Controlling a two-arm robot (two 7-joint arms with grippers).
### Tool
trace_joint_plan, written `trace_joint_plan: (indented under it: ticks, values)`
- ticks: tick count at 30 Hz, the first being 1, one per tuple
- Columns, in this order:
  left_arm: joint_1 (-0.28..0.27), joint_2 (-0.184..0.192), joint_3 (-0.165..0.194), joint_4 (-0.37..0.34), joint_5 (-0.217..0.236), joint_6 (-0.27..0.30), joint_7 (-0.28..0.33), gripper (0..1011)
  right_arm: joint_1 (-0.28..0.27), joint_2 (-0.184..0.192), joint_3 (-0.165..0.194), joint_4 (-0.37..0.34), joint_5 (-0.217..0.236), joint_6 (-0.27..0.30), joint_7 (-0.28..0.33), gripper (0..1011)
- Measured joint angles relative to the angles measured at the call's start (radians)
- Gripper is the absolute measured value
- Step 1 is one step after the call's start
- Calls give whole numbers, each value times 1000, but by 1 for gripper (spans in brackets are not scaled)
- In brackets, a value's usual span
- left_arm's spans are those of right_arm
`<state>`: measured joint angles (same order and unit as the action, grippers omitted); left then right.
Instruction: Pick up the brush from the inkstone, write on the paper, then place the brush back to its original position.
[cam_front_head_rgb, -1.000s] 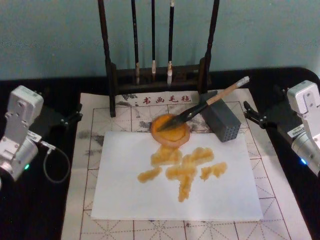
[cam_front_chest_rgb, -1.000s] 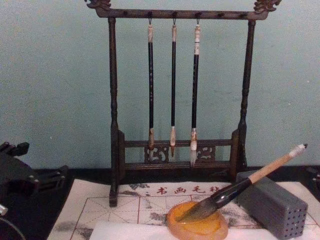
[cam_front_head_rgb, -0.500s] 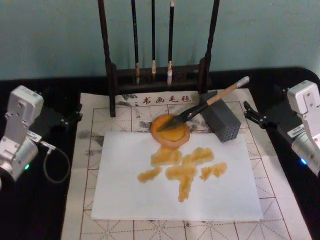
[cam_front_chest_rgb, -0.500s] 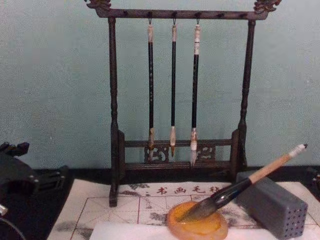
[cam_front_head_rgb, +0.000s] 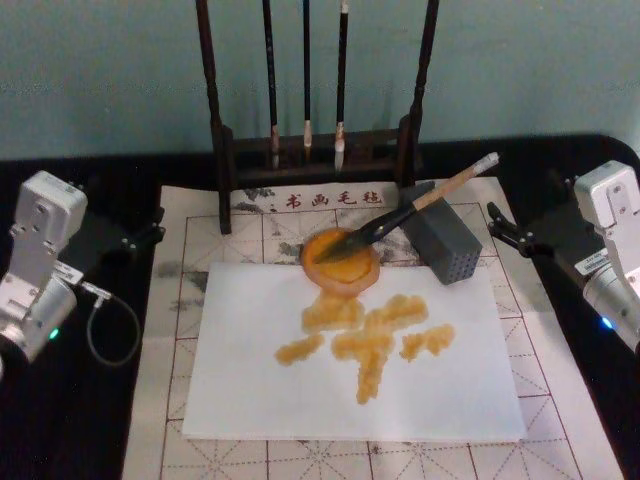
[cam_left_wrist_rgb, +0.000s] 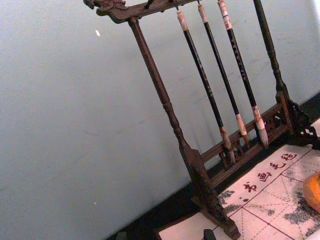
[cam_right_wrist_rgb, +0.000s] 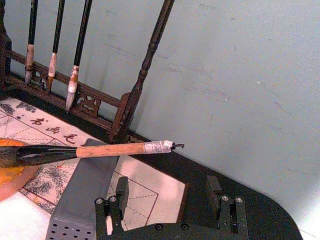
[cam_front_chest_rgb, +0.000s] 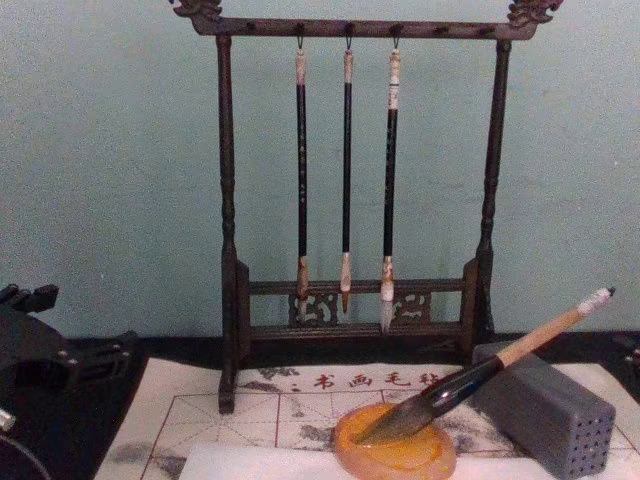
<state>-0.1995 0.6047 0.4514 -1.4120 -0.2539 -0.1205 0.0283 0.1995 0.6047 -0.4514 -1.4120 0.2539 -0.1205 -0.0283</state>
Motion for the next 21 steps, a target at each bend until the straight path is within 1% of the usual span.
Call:
trace_joint_plan:
  ticks: [21]
  values:
    - [0, 0, 0, 0, 0, 0, 0, 1001, 0, 0, 0, 0, 0, 0, 0, 1000]
